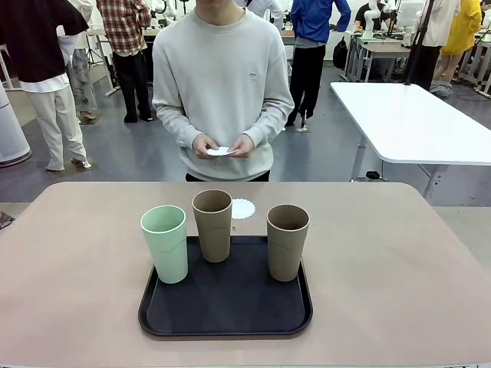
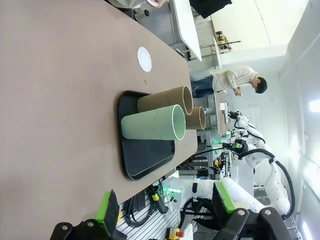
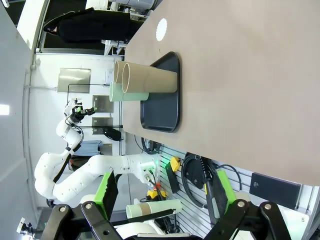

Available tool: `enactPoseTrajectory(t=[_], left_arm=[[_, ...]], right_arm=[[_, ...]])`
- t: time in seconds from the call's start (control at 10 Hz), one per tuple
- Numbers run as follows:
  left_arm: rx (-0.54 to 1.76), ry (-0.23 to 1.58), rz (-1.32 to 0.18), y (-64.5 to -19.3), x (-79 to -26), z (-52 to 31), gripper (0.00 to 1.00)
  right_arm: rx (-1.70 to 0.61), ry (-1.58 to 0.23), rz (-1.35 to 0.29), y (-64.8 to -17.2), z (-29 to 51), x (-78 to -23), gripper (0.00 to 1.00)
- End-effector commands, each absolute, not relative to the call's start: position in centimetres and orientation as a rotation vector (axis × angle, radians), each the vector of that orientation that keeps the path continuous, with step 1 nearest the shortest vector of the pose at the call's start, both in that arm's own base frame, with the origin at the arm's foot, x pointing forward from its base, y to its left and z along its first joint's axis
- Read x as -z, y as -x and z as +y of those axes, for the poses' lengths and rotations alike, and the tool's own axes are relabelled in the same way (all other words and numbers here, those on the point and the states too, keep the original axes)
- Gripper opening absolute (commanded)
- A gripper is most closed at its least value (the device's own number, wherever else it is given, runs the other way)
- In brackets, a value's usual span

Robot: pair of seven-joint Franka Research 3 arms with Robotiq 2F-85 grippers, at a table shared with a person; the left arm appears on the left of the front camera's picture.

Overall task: Place coasters on the table and set cups on them.
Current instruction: Pick up one Reusable plastic cup and place it on a coaster set by the human.

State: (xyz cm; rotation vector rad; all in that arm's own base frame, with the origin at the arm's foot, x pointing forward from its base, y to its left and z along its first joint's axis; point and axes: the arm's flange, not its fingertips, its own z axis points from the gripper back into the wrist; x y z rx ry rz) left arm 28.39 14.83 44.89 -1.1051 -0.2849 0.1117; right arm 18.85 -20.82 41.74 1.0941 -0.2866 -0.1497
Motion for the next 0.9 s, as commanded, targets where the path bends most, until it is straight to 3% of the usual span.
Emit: enactPoseTrajectory(t=[0.0, 0.8], left_arm=[[-0.094, 1.118, -0.296, -28.43, -44.74, 14.83, 1.00], [-0.094, 1.118, -0.296, -28.43, -44.74, 14.83, 1.00]], right_arm=[[0.149, -1.102, -0.293, -19.01, -20.82, -41.84, 1.00], [0.149, -1.102, -0.293, -19.01, -20.82, -41.84, 1.00]])
